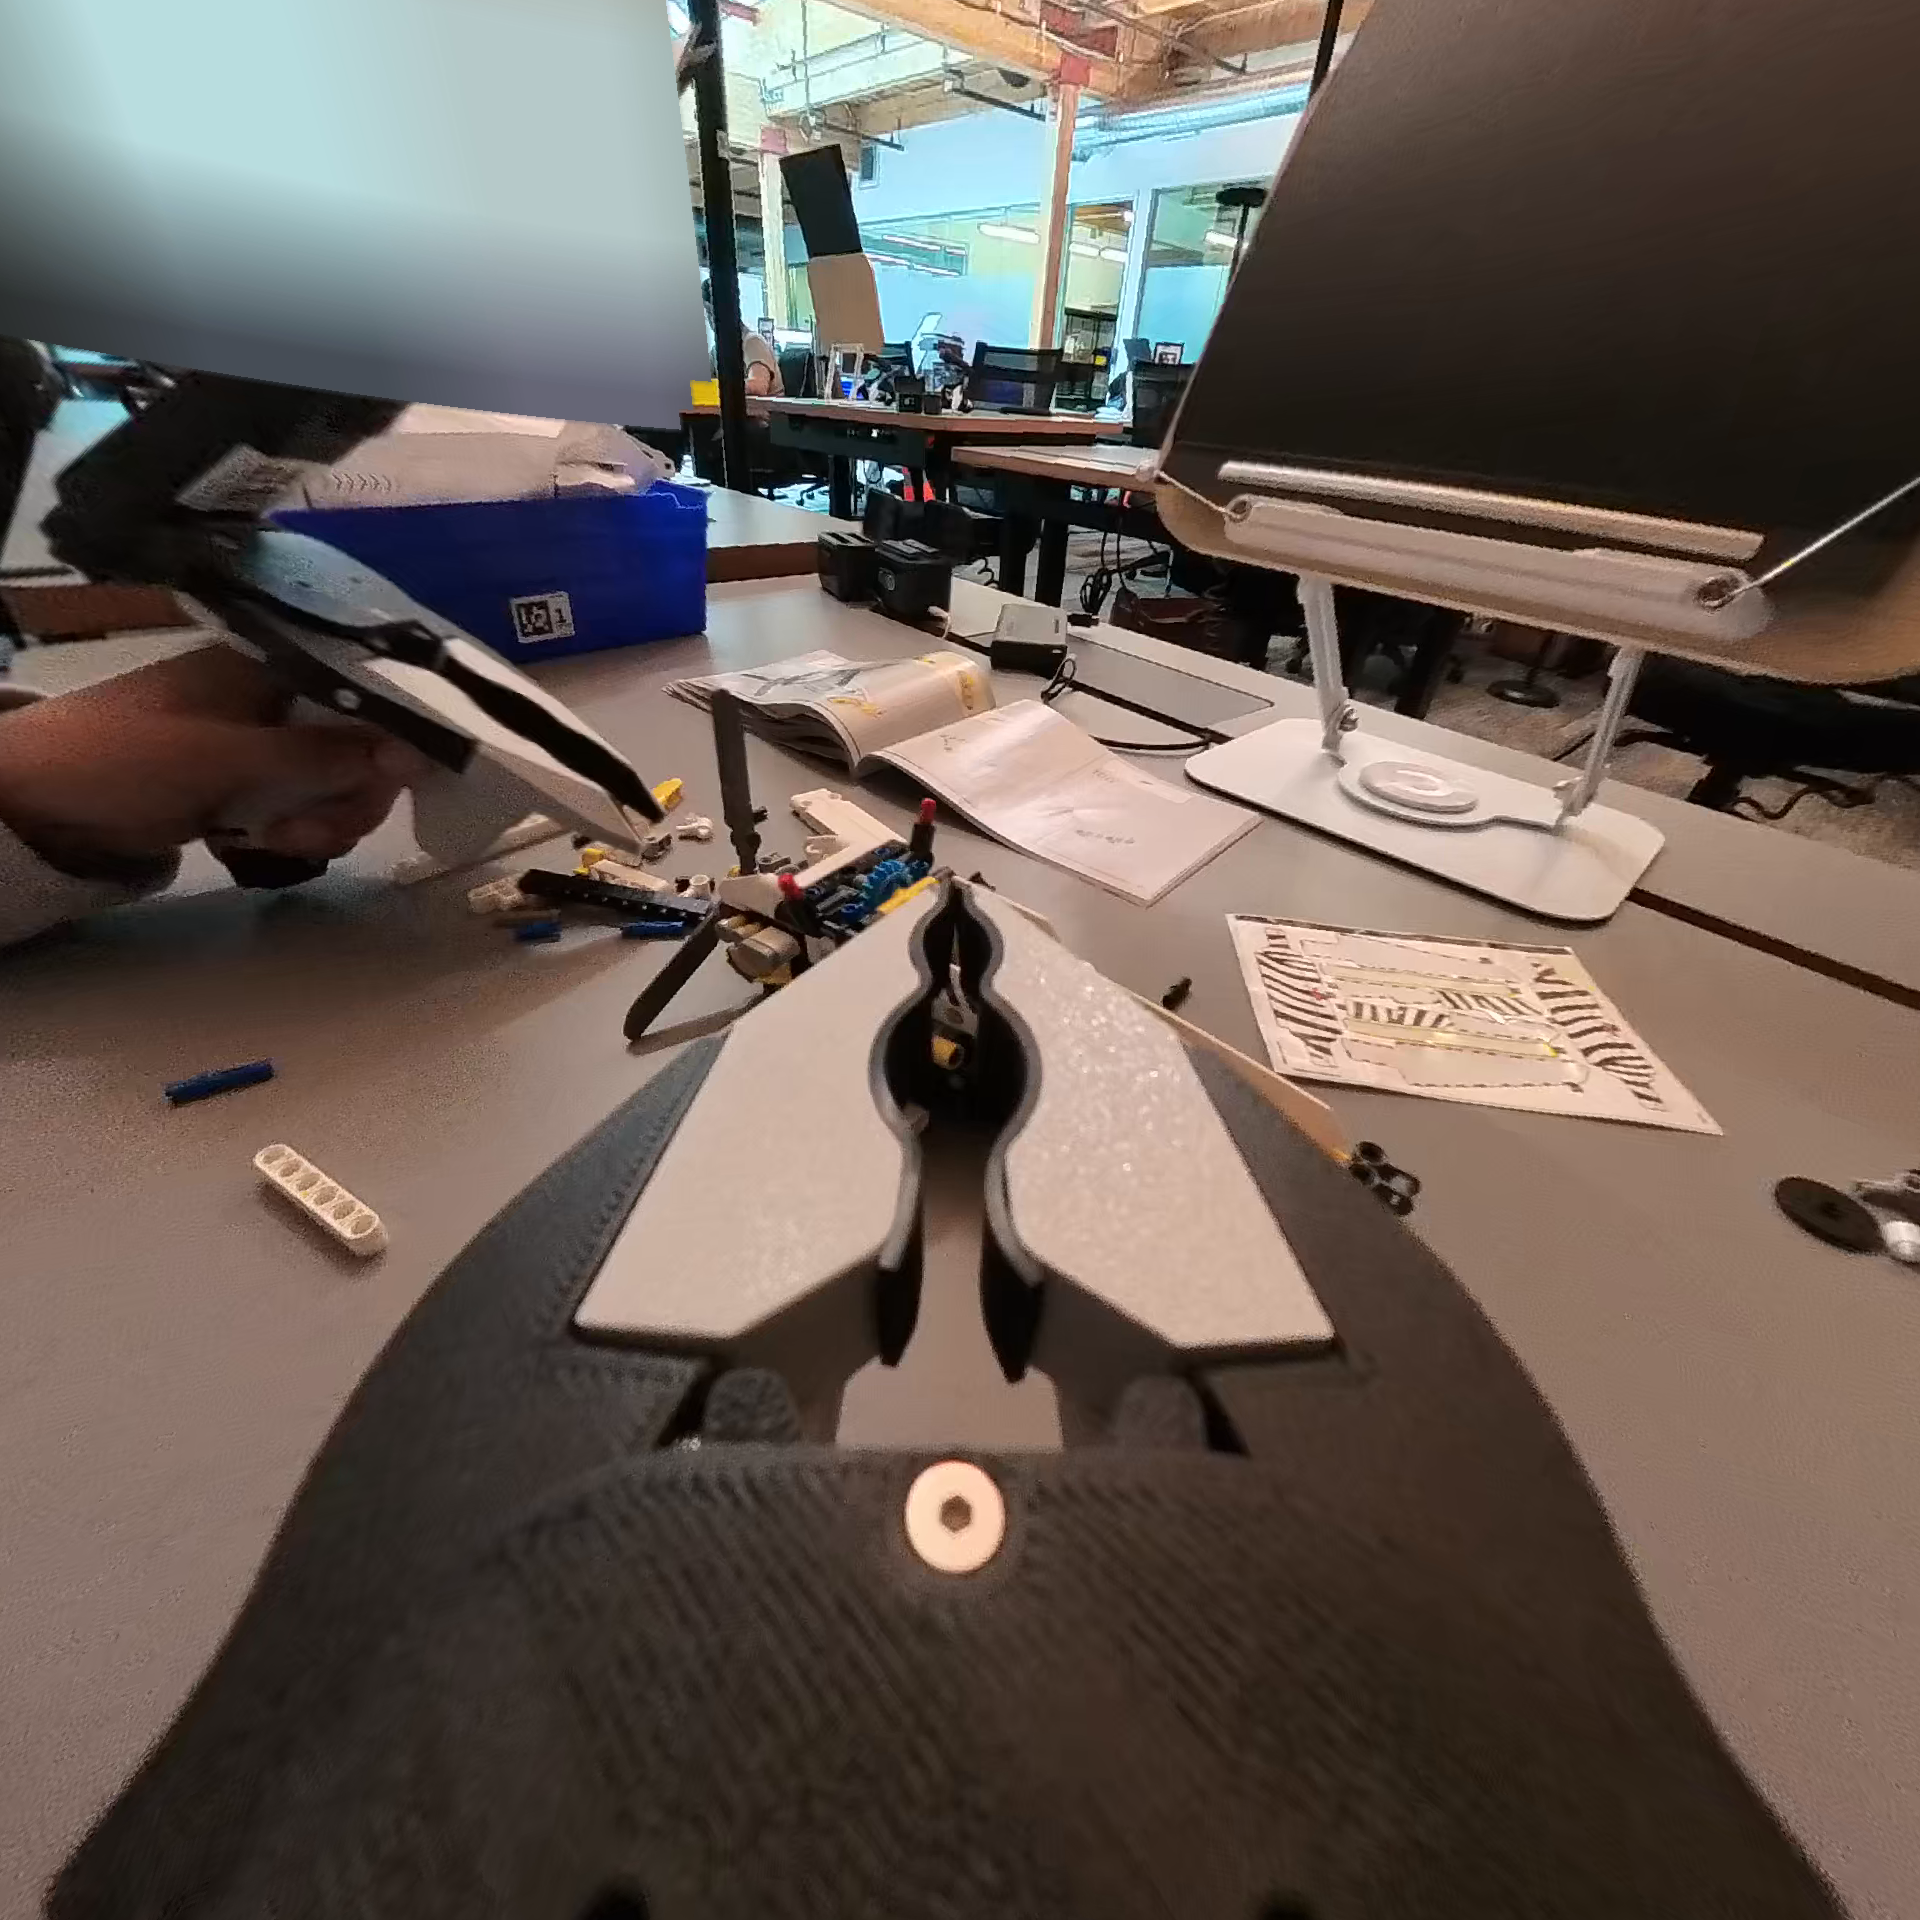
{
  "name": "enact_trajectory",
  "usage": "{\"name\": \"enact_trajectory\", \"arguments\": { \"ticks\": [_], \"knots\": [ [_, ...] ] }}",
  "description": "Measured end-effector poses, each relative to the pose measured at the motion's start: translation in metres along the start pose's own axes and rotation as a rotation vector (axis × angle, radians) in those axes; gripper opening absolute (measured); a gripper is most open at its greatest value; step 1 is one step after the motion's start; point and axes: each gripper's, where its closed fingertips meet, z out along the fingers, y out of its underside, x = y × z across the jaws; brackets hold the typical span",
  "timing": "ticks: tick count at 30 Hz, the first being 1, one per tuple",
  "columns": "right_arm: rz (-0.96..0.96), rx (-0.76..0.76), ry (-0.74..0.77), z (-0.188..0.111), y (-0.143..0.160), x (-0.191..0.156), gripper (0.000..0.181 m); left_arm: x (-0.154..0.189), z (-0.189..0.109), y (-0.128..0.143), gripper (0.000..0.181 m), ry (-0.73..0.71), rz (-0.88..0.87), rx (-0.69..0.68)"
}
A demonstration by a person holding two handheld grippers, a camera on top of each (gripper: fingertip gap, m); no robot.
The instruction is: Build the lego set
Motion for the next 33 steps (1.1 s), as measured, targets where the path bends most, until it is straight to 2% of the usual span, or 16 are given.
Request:
{"name": "enact_trajectory", "arguments": {
  "ticks": [3, 9, 13, 18, 20, 22, 25, 27, 30, 33],
  "knots": [
    [-0.054, 0.016, 0.034, -0.005, -0.006, 0.000, 0.000, 0.005, 0.008, 0.005, 0.023, 0.015, 0.018, -0.075],
    [-0.058, 0.073, 0.088, -0.019, -0.014, 0.007, 0.000, 0.005, 0.008, 0.006, 0.023, -0.004, 0.046, -0.081],
    [-0.038, 0.060, 0.061, -0.015, -0.012, 0.005, 0.000, 0.008, 0.008, 0.006, 0.005, 0.012, 0.049, -0.081],
    [-0.082, 0.034, 0.069, -0.013, -0.008, 0.002, 0.000, 0.004, 0.007, 0.004, 0.003, -0.011, 0.053, -0.056],
    [-0.082, 0.028, 0.067, -0.012, -0.007, 0.002, 0.000, -0.003, 0.000, -0.004, 0.003, -0.064, 0.080, 0.006],
    [-0.082, 0.028, 0.069, -0.012, -0.007, 0.002, 0.000, 0.009, -0.013, -0.024, 0.003, -0.027, 0.128, 0.139],
    [-0.107, 0.062, 0.052, -0.014, -0.014, -0.003, 0.000, 0.043, -0.043, -0.057, 0.002, 0.071, 0.226, 0.403],
    [-0.153, 0.132, 0.004, -0.017, -0.027, -0.017, 0.000, 0.071, -0.060, -0.067, 0.002, 0.136, 0.318, 0.533],
    [-0.163, 0.218, -0.090, -0.019, -0.041, -0.043, 0.000, 0.110, -0.063, -0.062, 0.002, 0.184, 0.480, 0.576],
    [-0.106, 0.224, -0.185, -0.011, -0.041, -0.066, 0.000, 0.140, -0.065, -0.058, 0.002, 0.171, 0.622, 0.617]
  ]
}}
